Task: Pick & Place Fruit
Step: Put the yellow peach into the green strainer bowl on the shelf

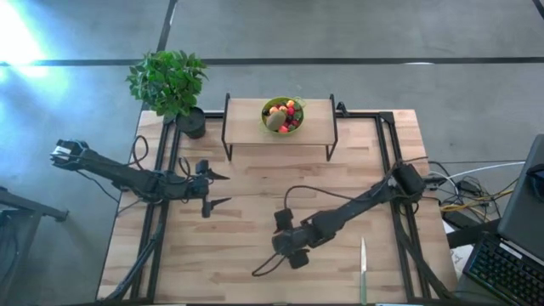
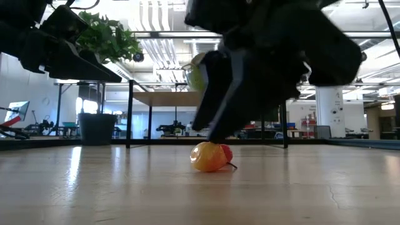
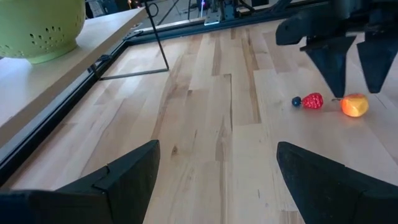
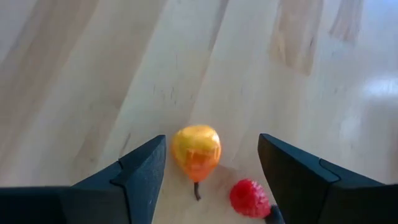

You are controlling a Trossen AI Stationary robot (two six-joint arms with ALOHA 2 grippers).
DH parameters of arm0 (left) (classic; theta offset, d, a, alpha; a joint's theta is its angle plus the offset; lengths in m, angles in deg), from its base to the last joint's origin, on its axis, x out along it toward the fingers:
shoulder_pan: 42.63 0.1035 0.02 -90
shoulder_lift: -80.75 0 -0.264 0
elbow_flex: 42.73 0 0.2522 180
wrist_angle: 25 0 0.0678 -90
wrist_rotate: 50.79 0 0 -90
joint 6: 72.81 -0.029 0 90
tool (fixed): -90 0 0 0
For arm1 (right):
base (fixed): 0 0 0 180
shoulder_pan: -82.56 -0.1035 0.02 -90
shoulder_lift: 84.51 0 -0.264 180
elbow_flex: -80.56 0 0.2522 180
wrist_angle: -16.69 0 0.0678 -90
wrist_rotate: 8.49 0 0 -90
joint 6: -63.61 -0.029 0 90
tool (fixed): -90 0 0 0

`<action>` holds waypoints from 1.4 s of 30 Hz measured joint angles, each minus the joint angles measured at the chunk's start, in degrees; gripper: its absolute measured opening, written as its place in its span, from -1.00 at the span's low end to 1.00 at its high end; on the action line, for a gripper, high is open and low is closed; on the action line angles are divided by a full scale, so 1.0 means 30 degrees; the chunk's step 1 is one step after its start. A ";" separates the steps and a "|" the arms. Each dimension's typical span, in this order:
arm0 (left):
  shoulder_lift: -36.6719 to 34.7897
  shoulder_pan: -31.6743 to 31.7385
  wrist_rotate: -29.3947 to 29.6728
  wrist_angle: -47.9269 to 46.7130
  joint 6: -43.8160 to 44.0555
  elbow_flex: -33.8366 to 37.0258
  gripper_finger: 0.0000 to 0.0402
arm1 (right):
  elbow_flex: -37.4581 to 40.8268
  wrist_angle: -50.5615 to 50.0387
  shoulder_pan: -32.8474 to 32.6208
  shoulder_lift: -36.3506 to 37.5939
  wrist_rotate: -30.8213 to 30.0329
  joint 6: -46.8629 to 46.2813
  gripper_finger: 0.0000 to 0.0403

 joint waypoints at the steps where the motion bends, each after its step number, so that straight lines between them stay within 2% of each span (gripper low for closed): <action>1: 0.0000 0.0000 0.0000 -0.0002 0.0000 0.0000 0.63 | 0.0111 -0.0007 0.0022 -0.0031 0.0029 -0.0119 0.25; 13: 0.0000 0.0000 0.0000 -0.0002 0.0000 0.0000 0.63 | 0.0921 0.1199 0.0114 -0.0060 0.0674 -0.0694 0.11; 26: 0.0000 -0.0007 0.0000 -0.0046 0.0000 0.0000 0.63 | 0.0982 0.1959 0.0097 -0.1022 0.0495 -0.0694 0.20; 42: 0.0000 -0.0007 0.0000 -0.0126 0.0007 0.0000 0.63 | 0.0822 0.1814 0.0094 -0.1007 0.0546 -0.0607 -0.33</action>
